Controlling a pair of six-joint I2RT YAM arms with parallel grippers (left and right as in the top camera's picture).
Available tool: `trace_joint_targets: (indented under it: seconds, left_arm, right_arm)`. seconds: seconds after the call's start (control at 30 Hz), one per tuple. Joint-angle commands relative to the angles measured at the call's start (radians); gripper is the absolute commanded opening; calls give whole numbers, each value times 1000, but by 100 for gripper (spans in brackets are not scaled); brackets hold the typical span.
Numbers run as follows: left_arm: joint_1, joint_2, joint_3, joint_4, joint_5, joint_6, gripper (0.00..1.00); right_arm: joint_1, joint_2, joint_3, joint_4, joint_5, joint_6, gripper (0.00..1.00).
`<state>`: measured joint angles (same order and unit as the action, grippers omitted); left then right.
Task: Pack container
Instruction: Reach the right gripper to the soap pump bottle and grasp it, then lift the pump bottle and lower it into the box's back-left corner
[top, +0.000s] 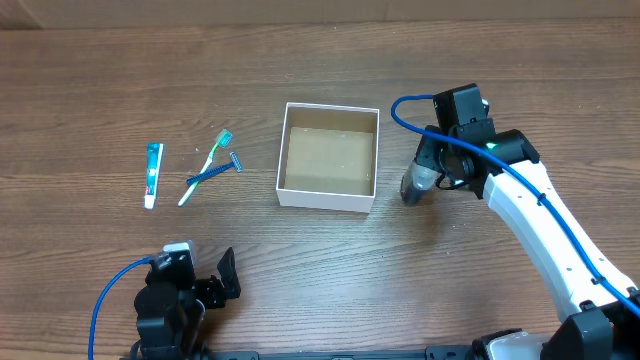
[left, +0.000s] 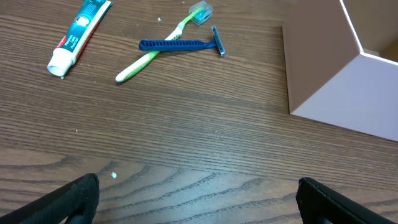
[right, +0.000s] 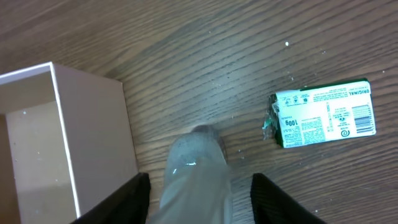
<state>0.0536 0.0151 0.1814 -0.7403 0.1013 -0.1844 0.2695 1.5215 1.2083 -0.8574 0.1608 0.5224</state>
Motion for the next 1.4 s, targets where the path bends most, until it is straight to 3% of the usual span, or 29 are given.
trace_joint_targets:
  seconds: [0.0,0.1,0.4,0.5,0.8,1.03,1.37]
  left_arm:
    - [-2,-10,-15,0,0,-14,100]
    - [-2,-10,-15,0,0,-14,100]
    - [-2,-10,-15,0,0,-13,100]
    - [-2,-10,-15,0,0,-14,100]
    - [-2,-10,-15,0,0,-14,100]
    - [-2,-10,-15,0,0,-14,100]
    - [-2,-10,-15,0,0,-14,100]
  right_arm:
    - [5,-2,20,-8,22,-26,47]
    - [5,-2,-5,10,22,-53,44]
    - [5,1,-12,45,23,-137,20]
    - [5,1,7,48,22,-178,18]
    - [5,-65,215,-113,-23,-183,18]
    - [40,-114,493,-286,-103,-183,18]
    - [306,-27,552,-112,-103,-125,19]
